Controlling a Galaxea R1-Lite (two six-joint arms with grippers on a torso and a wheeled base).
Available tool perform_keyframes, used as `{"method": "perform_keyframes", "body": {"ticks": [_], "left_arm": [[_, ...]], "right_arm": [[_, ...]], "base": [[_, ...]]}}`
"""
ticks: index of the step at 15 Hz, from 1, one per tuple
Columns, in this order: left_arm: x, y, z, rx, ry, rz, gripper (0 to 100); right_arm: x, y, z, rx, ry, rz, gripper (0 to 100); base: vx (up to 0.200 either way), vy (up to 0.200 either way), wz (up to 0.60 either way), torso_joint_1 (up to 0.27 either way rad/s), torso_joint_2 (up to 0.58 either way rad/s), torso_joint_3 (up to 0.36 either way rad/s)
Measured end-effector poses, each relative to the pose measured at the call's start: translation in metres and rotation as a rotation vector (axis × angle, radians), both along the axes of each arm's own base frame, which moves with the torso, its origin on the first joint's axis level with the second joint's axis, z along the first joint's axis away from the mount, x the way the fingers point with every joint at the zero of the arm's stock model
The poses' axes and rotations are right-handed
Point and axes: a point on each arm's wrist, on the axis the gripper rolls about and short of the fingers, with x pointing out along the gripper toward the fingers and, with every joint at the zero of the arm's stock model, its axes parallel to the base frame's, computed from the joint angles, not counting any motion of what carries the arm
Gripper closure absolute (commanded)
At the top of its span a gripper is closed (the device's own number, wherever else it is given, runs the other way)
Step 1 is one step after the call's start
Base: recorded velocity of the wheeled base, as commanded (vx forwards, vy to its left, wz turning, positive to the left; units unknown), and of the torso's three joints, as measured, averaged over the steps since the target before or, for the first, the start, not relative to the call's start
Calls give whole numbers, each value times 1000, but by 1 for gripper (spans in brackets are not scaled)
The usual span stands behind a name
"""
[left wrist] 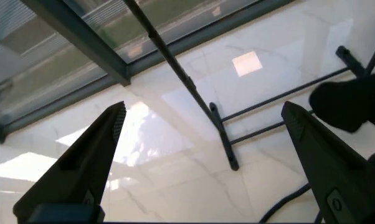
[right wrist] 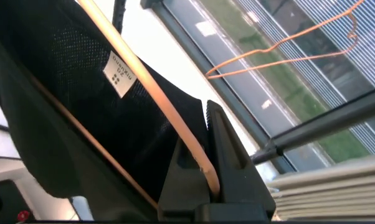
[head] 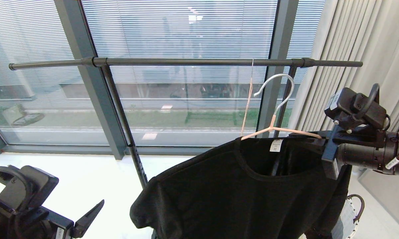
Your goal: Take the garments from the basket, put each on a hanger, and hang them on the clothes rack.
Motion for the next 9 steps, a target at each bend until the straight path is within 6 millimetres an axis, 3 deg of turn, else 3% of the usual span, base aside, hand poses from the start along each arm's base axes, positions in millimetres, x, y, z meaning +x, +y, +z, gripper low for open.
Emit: {"method": "perform_keyframes", "body": {"ticks": [3, 9], "left_arm": [[10, -1, 16, -157, -45, 127, 0], [21, -3, 24, -158, -61, 190, 0]], "right_arm": [[-1, -5, -11, -53, 10, -123, 100], [-3, -13, -27, -70, 134, -392, 100]], "base": [[0, 0, 0, 0, 0, 0], [0, 0, 0, 0, 0, 0]]}}
